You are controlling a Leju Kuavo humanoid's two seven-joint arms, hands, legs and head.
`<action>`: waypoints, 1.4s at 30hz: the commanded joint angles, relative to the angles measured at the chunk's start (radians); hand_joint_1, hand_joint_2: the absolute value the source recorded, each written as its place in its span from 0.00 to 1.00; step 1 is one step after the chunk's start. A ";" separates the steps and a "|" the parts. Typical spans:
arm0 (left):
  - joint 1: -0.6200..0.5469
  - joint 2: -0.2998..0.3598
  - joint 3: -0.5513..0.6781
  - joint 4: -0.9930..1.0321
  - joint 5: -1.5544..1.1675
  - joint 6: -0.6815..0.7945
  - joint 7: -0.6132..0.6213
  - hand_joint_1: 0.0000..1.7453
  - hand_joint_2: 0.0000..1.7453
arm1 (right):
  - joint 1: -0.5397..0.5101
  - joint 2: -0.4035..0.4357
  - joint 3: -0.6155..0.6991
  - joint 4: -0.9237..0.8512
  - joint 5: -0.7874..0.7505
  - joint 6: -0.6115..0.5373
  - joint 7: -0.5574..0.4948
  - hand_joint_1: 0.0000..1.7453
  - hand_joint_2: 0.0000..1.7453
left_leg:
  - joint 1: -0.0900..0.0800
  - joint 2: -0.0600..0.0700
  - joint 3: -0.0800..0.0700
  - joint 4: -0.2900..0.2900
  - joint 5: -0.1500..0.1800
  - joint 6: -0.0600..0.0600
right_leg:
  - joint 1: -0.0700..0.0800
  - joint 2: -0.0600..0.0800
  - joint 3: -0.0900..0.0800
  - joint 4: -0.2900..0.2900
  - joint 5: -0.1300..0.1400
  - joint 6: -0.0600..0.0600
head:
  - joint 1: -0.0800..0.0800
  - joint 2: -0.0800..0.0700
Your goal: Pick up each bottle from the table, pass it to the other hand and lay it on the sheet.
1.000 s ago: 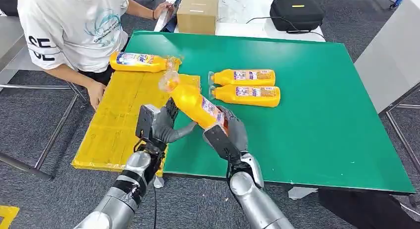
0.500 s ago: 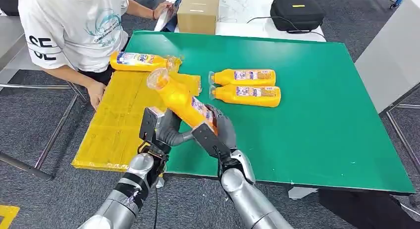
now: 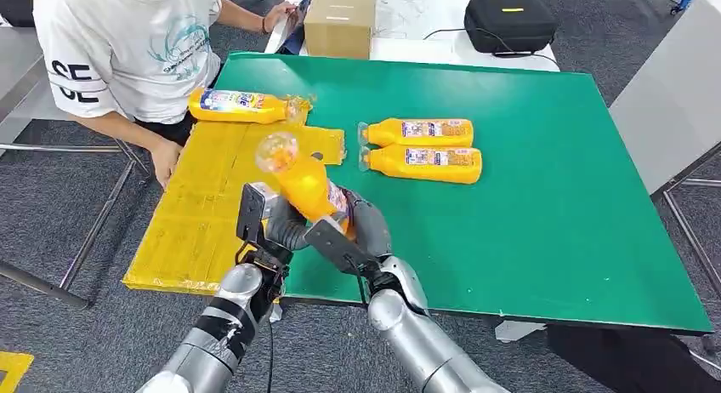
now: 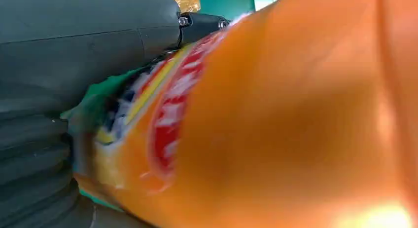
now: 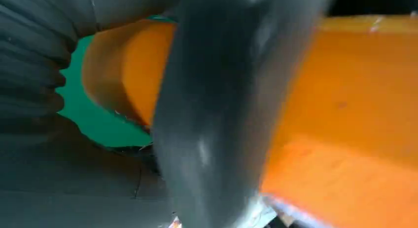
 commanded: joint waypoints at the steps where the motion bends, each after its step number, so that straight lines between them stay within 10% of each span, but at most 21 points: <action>1: -0.040 0.028 0.001 0.028 0.023 -0.021 0.003 1.00 1.00 | -0.093 -0.018 0.135 0.183 0.048 0.058 0.030 0.79 1.00 | 0.000 0.000 0.004 -0.001 -0.001 -0.001 | 0.000 0.000 0.003 -0.001 -0.001 -0.001 | 0.000 0.000; 2: -0.037 0.029 0.004 0.023 0.023 -0.019 0.004 1.00 1.00 | -0.095 -0.018 0.135 0.187 0.050 0.057 0.034 0.27 1.00 | 0.000 0.000 0.003 -0.001 -0.001 -0.001 | 0.000 0.000 0.003 -0.001 -0.001 -0.001 | 0.000 0.000; 3: -0.037 0.029 0.004 0.023 0.023 -0.019 0.004 1.00 1.00 | -0.095 -0.018 0.135 0.187 0.050 0.057 0.034 0.27 1.00 | 0.000 0.001 0.005 -0.001 -0.002 -0.001 | 0.000 0.001 0.004 0.000 -0.002 -0.001 | 0.000 0.000; 4: -0.032 0.029 0.008 0.015 0.024 -0.017 0.004 1.00 1.00 | -0.093 -0.016 0.128 0.184 0.049 0.042 0.035 0.00 1.00 | 0.001 0.000 0.004 -0.001 -0.001 -0.001 | 0.001 0.000 0.004 -0.001 -0.001 -0.001 | 0.000 0.000; 20: -0.064 0.091 0.067 0.004 -0.162 0.246 -0.085 1.00 1.00 | 0.009 -0.057 -0.063 -0.061 -0.104 -0.066 -0.044 0.00 1.00 | 0.000 0.000 0.001 0.000 0.000 -0.001 | 0.000 0.000 0.000 0.000 0.000 -0.001 | 0.000 0.000; 42: -0.305 0.414 -0.020 0.485 -0.949 0.543 -0.111 1.00 1.00 | 0.075 -0.113 -0.141 -0.292 -0.308 0.006 -0.144 0.00 1.00 | 0.001 0.002 0.002 0.000 -0.001 -0.002 | 0.001 0.001 0.001 0.001 -0.001 -0.001 | 0.000 0.000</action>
